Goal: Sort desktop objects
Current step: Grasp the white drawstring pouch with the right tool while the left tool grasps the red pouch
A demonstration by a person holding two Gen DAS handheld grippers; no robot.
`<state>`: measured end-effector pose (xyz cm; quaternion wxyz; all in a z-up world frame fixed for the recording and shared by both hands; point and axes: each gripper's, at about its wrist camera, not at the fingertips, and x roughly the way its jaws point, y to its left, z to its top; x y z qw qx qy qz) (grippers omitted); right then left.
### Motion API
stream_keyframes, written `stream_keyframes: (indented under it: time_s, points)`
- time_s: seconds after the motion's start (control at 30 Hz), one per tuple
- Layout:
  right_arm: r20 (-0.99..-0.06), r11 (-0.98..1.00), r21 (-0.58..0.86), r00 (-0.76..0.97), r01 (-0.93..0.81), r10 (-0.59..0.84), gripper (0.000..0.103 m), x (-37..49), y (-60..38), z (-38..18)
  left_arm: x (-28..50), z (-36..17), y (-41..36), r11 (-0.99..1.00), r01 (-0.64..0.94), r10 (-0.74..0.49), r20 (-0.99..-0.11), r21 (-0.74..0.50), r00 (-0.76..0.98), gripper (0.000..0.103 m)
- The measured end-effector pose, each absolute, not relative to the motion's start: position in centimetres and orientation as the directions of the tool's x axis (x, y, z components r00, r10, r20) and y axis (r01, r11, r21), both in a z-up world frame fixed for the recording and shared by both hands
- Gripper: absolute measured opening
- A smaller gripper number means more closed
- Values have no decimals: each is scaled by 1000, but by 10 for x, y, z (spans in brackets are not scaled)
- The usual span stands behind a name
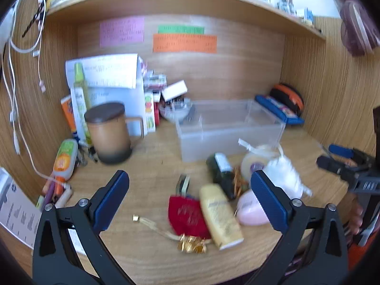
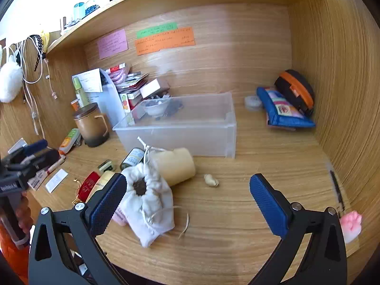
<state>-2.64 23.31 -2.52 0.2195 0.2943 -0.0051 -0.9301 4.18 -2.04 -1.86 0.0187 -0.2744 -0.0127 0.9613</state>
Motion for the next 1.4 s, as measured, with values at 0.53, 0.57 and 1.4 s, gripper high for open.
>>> stream_keyframes:
  time_s: [0.53,0.57,1.4]
  points:
    - [-621,-866,109,-647,488,-442,94,-14,213,-63,28,-91,-48,-998,-20,59,-731,-61,-680,68]
    - [-625,-866,104,-645,489,-440,89,-15,210,-65,25,-92,-48,-997,-28,71,-733,-70,-676,68]
    - [-718,-777,163,-467,608,-516,80,-68,182,-84,-21,-95,-38,-991,-130,105,-771,-29,-628,60]
